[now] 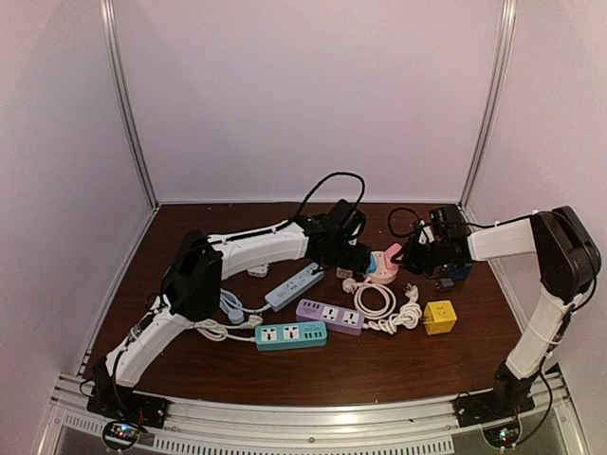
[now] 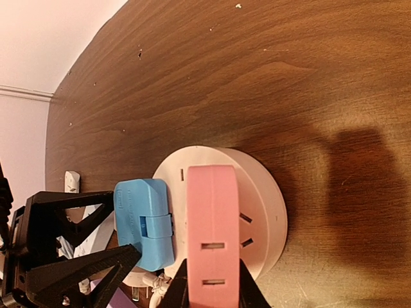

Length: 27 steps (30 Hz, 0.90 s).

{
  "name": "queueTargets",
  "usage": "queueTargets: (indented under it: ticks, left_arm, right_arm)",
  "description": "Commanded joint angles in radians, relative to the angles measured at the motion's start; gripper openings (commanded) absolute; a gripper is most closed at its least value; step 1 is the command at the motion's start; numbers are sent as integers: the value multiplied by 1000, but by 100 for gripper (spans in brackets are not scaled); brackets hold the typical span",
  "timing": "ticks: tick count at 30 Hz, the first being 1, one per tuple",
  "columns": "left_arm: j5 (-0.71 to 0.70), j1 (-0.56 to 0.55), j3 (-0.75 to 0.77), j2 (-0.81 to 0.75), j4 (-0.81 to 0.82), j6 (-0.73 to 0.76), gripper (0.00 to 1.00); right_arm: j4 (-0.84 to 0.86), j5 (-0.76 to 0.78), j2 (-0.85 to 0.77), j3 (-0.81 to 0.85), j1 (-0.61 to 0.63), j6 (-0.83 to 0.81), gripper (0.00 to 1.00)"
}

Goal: Pull the plug off the socket

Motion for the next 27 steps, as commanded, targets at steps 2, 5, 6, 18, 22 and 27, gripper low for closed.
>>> queueTargets:
  ticks: [2,5,6,18,22,27]
  left_arm:
    - [-11,-15,18,48,-34,24,69]
    - [-14,-16,19,52,-33,23,69]
    - [-16,-16,19,52,-33,24,69]
    - [-57,-23,20,60,-70,32,68]
    - [-90,-22,25,28,-74,39,68]
    - [-112,-9,21,-24,-83,41,65]
  right_arm:
    - [142,-62,2,-63,5,87,12]
    - [207,-90,0,-96,5,119,11]
    - [231,-100,-3,-108,5,128,11]
    - [345,-134,-50,-155,4,191,10]
    - [310,-119,-54,-154,3,169,9]
    - [317,-118,-57,-188,3,175,8]
